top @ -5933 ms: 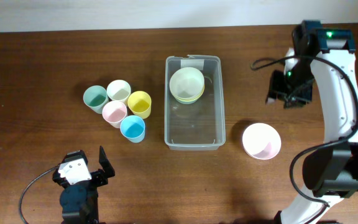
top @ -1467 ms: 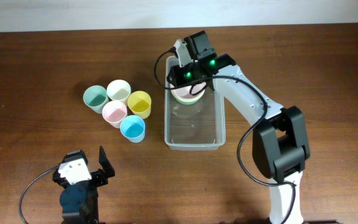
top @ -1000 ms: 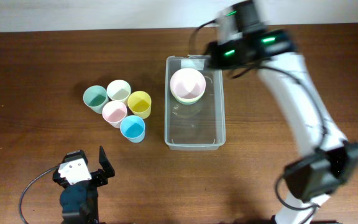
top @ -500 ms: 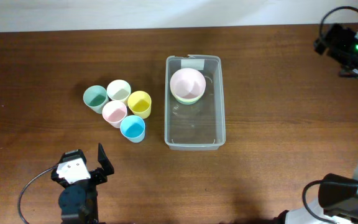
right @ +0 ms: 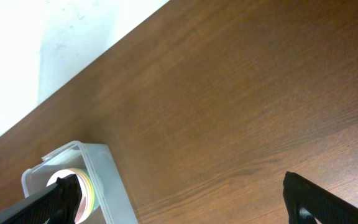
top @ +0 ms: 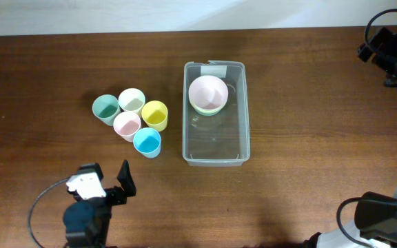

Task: Pack container

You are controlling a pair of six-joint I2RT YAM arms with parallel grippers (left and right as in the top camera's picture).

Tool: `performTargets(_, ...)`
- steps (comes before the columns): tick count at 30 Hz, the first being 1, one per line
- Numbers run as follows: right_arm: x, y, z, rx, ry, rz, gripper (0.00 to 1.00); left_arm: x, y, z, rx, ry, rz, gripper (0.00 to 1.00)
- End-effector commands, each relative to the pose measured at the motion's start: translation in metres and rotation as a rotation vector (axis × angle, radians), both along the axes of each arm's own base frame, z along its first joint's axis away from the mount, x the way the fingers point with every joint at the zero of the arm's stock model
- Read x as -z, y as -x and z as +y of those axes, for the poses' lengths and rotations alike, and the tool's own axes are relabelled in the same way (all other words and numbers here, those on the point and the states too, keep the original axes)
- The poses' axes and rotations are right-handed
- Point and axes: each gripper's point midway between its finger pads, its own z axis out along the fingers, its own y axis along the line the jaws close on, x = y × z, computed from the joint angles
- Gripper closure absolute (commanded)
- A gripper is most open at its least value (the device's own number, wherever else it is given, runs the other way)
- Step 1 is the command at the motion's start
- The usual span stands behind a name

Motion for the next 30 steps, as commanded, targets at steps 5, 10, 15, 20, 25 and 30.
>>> performTargets(5,0.003,-0.001,-0.001,0.007,-0.009,0.006,0.01,-0.054,-0.039,0.019,-0.061,0.108,0.239,0.0)
performTargets(10,0.003,-0.001,-0.001,0.007,-0.009,0.006,0.01,-0.064,-0.094,0.034,-0.023,0.159,0.479,0.0)
performTargets(15,0.003,-0.001,-0.001,0.006,-0.009,0.006,0.01,-0.056,-0.146,0.044,0.001,0.204,0.607,0.0)
performTargets(20,0.003,-0.001,-0.001,0.007,-0.009,0.006,0.01,-0.01,-0.184,0.051,0.007,0.234,0.672,0.0)
performTargets(25,0.003,-0.001,-0.001,0.007,-0.009,0.006,0.01,0.045,-0.192,0.054,-0.028,0.299,0.789,0.0)
performTargets(30,0.003,-0.001,-0.001,0.007,-0.009,0.006,0.01,0.078,-0.197,0.065,-0.079,0.318,0.839,0.04)
